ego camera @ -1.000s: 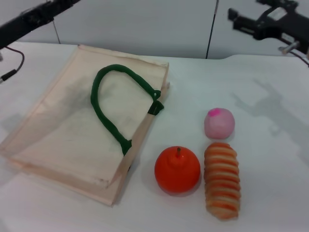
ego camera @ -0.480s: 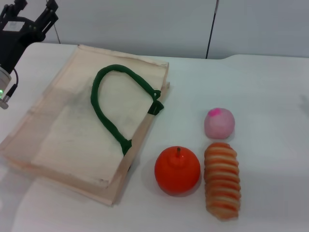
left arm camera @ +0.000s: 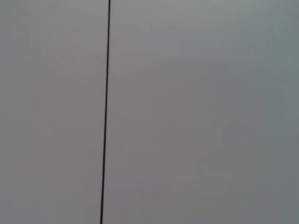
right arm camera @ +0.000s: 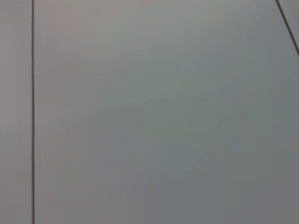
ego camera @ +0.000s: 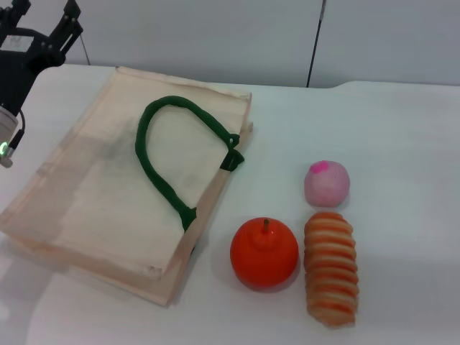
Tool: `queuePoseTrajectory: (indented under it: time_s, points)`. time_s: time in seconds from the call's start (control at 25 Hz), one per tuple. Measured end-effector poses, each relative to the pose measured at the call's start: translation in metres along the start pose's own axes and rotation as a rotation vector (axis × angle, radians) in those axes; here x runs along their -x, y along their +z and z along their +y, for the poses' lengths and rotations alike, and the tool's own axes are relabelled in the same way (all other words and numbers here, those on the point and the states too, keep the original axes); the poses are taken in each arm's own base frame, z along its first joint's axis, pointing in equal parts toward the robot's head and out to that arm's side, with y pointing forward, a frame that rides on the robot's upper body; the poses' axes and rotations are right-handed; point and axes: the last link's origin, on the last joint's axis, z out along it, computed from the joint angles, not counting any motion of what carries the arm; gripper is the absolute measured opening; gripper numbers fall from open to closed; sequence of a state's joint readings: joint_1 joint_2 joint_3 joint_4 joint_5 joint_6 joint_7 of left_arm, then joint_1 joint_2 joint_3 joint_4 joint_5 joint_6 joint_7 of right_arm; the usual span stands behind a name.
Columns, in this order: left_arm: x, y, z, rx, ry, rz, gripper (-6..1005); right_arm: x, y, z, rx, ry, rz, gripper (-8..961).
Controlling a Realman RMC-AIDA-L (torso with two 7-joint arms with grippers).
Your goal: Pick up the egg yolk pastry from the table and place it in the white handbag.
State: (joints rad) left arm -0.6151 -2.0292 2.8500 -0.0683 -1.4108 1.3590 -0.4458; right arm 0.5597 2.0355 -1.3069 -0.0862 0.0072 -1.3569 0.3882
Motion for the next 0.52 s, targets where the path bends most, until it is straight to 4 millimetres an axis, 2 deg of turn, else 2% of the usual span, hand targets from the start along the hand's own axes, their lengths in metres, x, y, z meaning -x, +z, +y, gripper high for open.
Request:
queuePoseTrajectory:
  time_s: [0.2,0.52]
  points:
    - [0.006,-0.006,0.005,-0.012,-0.027,-0.01,866,-0.003,-0.007,-0.004,-0.016,0.007,0.018,892]
    - [0.009,-0.009,0.011,-0.01,-0.045,-0.009,866,-0.002,-0.006,-0.004,-0.024,0.022,0.008,892]
